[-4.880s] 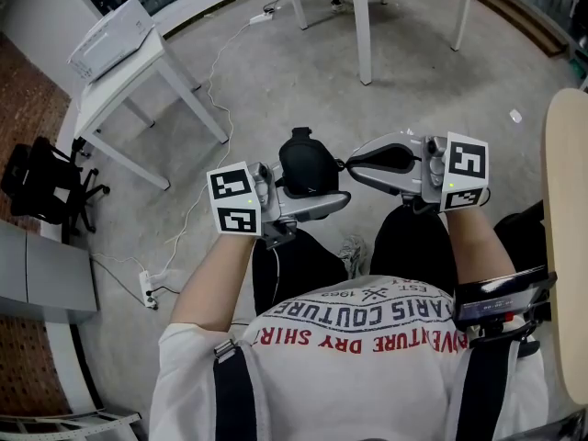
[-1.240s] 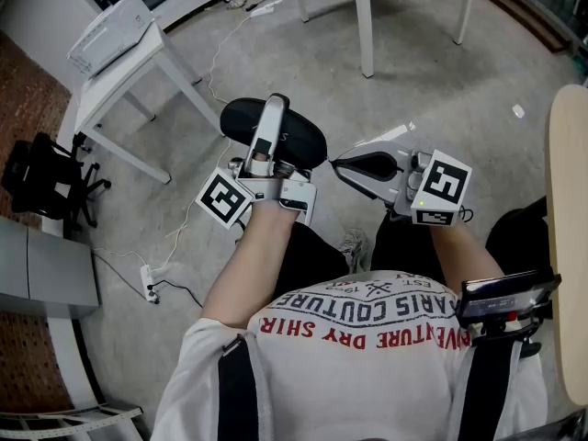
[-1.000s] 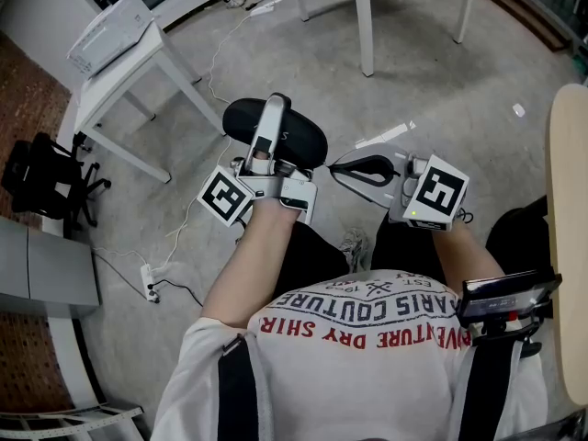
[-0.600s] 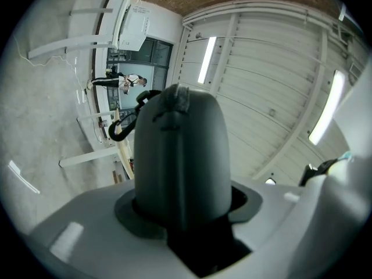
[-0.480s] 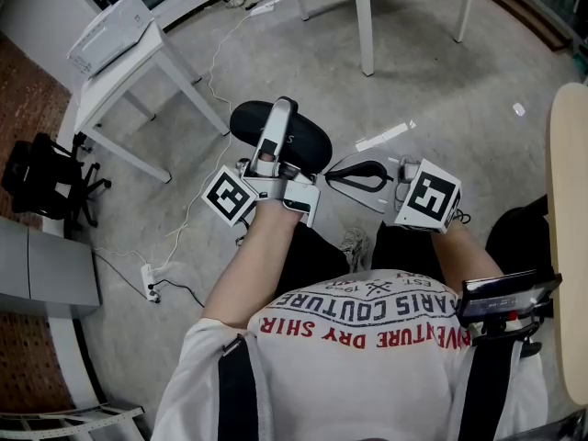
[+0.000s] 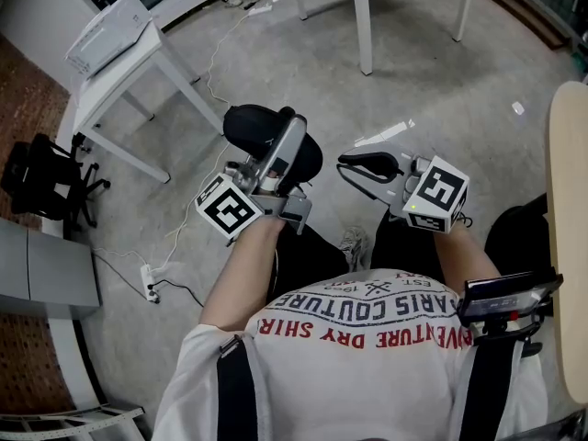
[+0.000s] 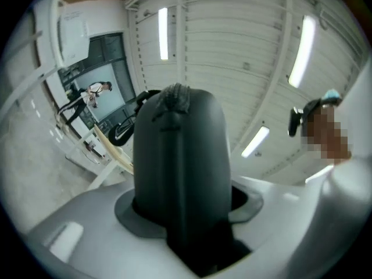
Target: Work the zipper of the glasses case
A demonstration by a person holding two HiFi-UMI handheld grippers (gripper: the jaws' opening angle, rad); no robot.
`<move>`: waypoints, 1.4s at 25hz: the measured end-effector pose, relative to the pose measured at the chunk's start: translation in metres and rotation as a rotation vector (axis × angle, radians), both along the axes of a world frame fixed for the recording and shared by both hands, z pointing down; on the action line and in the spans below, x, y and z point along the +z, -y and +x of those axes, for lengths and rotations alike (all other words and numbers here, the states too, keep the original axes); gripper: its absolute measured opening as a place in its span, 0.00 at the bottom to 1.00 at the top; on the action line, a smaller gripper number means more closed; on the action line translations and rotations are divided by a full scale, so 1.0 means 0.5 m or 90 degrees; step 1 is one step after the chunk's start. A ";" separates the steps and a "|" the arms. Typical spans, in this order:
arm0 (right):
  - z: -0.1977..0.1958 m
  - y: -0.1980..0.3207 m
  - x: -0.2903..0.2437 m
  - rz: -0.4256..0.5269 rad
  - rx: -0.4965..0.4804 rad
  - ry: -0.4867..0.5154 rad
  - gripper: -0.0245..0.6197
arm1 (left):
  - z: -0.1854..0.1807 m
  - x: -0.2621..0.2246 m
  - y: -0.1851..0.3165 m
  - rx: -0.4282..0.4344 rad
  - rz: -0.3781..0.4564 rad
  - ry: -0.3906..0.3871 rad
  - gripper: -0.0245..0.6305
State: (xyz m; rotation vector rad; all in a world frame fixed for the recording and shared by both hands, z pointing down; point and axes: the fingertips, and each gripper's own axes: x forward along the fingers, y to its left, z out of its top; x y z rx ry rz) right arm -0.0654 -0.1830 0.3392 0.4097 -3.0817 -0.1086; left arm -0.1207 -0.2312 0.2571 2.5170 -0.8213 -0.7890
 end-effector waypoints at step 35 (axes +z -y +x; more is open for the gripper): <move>0.041 0.064 0.029 -0.090 0.108 -0.004 0.03 | 0.021 0.186 -0.037 -0.073 0.001 0.505 0.41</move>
